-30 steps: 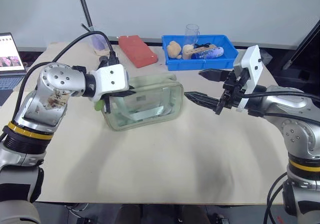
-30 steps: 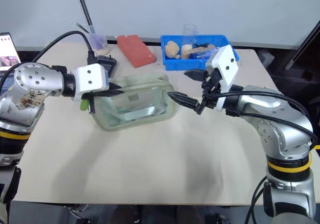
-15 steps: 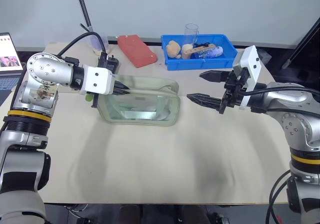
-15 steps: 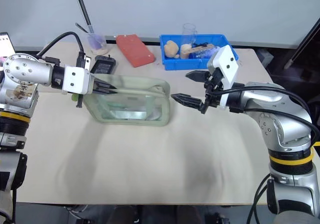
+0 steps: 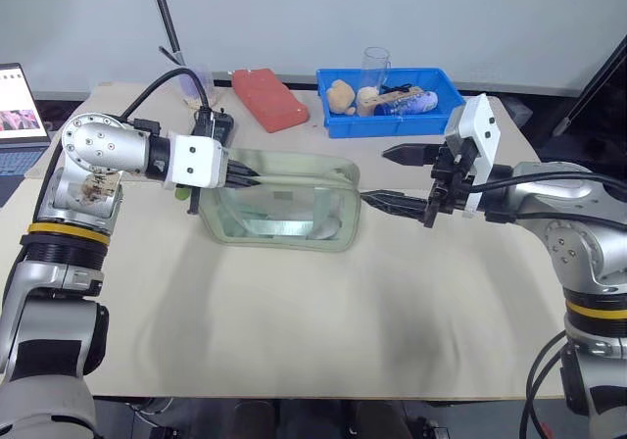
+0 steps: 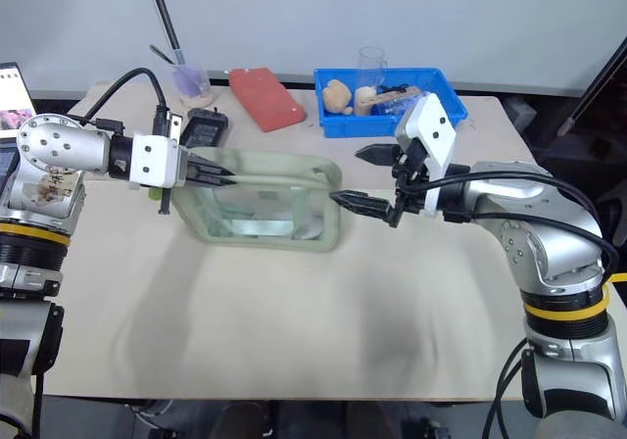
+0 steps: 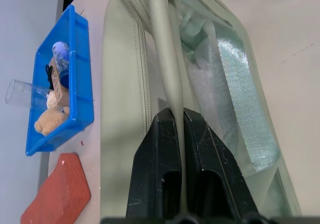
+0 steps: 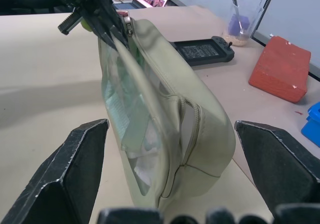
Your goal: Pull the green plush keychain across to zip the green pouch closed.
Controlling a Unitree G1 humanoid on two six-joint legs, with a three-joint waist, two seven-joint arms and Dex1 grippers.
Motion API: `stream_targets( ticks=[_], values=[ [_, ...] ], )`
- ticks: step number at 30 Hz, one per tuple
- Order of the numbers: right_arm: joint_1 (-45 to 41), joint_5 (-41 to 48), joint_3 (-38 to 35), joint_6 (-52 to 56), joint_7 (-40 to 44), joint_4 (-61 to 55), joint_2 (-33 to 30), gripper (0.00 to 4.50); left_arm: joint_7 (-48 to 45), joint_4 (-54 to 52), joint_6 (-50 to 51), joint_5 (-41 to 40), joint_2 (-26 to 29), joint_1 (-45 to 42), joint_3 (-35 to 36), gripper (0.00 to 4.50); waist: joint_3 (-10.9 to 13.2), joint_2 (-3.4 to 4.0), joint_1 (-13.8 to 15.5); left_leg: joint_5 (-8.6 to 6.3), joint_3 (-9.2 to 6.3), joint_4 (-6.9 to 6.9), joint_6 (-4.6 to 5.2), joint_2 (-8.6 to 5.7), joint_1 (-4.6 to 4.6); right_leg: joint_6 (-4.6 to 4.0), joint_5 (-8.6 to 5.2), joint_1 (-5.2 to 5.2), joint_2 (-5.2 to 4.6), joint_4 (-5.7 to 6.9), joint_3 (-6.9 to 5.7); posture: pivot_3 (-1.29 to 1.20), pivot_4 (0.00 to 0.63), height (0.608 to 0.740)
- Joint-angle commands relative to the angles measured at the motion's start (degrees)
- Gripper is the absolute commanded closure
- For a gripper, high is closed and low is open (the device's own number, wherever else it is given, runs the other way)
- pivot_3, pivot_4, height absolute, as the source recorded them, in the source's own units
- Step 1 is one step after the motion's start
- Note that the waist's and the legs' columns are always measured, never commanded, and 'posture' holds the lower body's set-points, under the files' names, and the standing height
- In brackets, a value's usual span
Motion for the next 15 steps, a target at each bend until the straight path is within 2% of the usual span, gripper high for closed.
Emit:
stream_targets(
  ticks=[1, 3, 5, 7, 9, 10, 14, 15],
  values=[
    [-1.2, -0.5, -0.8, -1.1, 0.1, -0.9, -0.2, 0.00, -0.5, -1.9, 1.6, -1.6, 0.8, -0.3, 2.0, 3.75, 0.0, 0.00, 0.0, 0.00, 0.00, 0.00, 0.00, 0.00, 0.00, 0.00, 0.00, 0.00, 0.00, 0.02, 0.00, 0.00, 0.150, 0.740],
    [-1.2, -1.2, 0.0, -1.7, 0.2, -0.9, -0.3, 0.00, -0.8, -2.6, 2.2, -2.1, 1.1, -0.1, 2.2, 3.03, 0.0, 0.00, 0.0, 0.00, 0.00, 0.01, 0.00, 0.00, 0.00, 0.00, 0.00, 0.00, 0.00, 0.02, 0.00, 0.00, 0.150, 0.740],
    [-1.7, -3.1, 1.5, -2.8, 0.1, -0.2, 0.0, 0.00, -0.8, -4.3, 4.3, -3.2, 1.5, 0.3, 3.0, 2.07, 0.0, 0.00, 0.0, 0.00, 0.00, 0.02, 0.00, 0.00, 0.00, 0.00, 0.00, 0.00, 0.00, 0.02, 0.00, 0.00, 0.150, 0.740],
    [-2.6, -4.2, 2.7, -3.3, 0.0, 0.6, 0.8, 0.00, -0.6, -7.0, 9.7, -5.8, 1.5, 0.5, 4.2, 1.11, 0.0, 0.00, -0.1, 0.00, 0.00, 0.02, 0.00, 0.00, 0.00, 0.00, 0.00, 0.00, 0.00, 0.02, 0.00, 0.00, 0.150, 0.740],
    [-3.8, -5.7, 4.5, -4.2, 0.4, 1.7, 1.8, 0.00, 0.3, -12.3, 21.2, -11.5, 1.2, 0.7, 6.2, 0.21, 0.0, 0.00, -0.2, 0.00, 0.00, 0.03, 0.00, 0.00, 0.00, 0.00, 0.00, -0.02, 0.01, 0.02, 0.00, 0.00, 0.150, 0.740],
    [-4.6, -6.4, 5.6, -4.6, 0.3, 2.5, 2.7, 0.00, 0.2, -15.8, 28.1, -15.2, 1.6, 1.2, 7.0, 0.04, 0.0, 0.00, -0.2, 0.00, -0.01, 0.03, 0.00, 0.01, 0.00, 0.02, -0.01, -0.02, 0.01, 0.05, 0.00, 0.00, 0.150, 0.740],
    [-6.0, -9.2, 9.2, -6.7, 1.5, 5.4, 5.3, 0.00, 0.3, -26.8, 46.4, -24.9, 4.6, 3.4, 9.5, 0.04, 0.0, 0.00, -0.4, 0.00, -0.04, 0.03, 0.00, 0.03, 0.00, 0.24, -0.14, -0.02, 0.04, 0.07, 0.00, 0.00, 0.150, 0.740],
    [-6.0, -9.7, 9.7, -7.2, 2.1, 6.1, 5.5, 0.26, 0.8, -28.4, 48.5, -25.8, 5.0, 3.6, 9.8, 0.00, 0.0, 0.00, -0.4, 0.00, -0.05, 0.03, 0.00, 0.02, 0.00, 0.33, -0.20, -0.02, 0.04, 0.09, 0.00, 0.00, 0.150, 0.740]
  ],
)
